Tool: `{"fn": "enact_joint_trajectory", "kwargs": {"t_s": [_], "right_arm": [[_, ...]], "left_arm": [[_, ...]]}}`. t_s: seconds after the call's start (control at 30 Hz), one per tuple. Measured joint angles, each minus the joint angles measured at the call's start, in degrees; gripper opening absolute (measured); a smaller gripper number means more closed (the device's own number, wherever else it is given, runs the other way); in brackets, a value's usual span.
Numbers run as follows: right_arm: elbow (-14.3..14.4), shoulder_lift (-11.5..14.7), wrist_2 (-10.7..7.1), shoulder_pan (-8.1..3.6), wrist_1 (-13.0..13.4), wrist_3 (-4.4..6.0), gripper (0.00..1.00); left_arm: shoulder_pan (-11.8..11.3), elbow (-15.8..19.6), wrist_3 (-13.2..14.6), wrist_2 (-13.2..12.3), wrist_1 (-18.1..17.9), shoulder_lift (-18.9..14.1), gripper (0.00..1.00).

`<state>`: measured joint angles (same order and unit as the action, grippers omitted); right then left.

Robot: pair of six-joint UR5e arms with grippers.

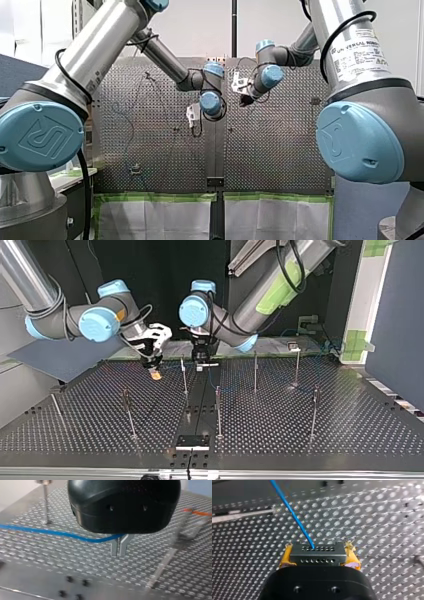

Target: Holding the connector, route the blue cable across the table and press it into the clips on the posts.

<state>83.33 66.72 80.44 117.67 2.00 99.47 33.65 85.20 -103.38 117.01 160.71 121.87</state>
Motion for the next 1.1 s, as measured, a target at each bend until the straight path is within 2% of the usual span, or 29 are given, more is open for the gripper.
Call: {"fn": "enact_joint_trajectory", "kwargs": {"t_s": [0.1, 0.27, 0.37, 0.6, 0.77, 0.93, 1.1], "right_arm": [[1.35, -0.02, 0.01, -0.27, 0.18, -0.55, 0.00], [3.81, -0.04, -0.03, -0.59, 1.17, -2.65, 0.00], [5.24, -0.05, -0.08, -0.75, 2.40, -3.25, 0.00], [8.39, -0.45, -0.11, -1.16, 5.51, -3.24, 0.00], [10.14, -2.19, -0.52, -1.32, 7.41, -3.06, 0.00], [10.46, -2.85, -0.61, -1.69, 7.88, -2.96, 0.00], [10.53, -3.09, -0.62, -2.43, 7.95, -2.82, 0.00]], "left_arm": [[-0.04, 1.68, -0.13, -0.52, -1.67, 0.90, 0.00], [-0.23, 4.21, -0.39, -1.06, -4.25, 1.25, 0.00], [-0.39, 5.63, -0.52, -1.65, -5.64, 1.28, 0.00], [-1.19, 8.89, -0.82, -4.18, -8.83, 1.37, 0.00], [-1.34, 11.49, -1.15, -6.74, -11.50, 1.38, 0.00], [-1.66, 14.10, -1.45, -8.96, -14.11, 1.66, 0.00], [-1.67, 15.60, -1.68, -10.28, -15.49, 3.28, 0.00]]}}
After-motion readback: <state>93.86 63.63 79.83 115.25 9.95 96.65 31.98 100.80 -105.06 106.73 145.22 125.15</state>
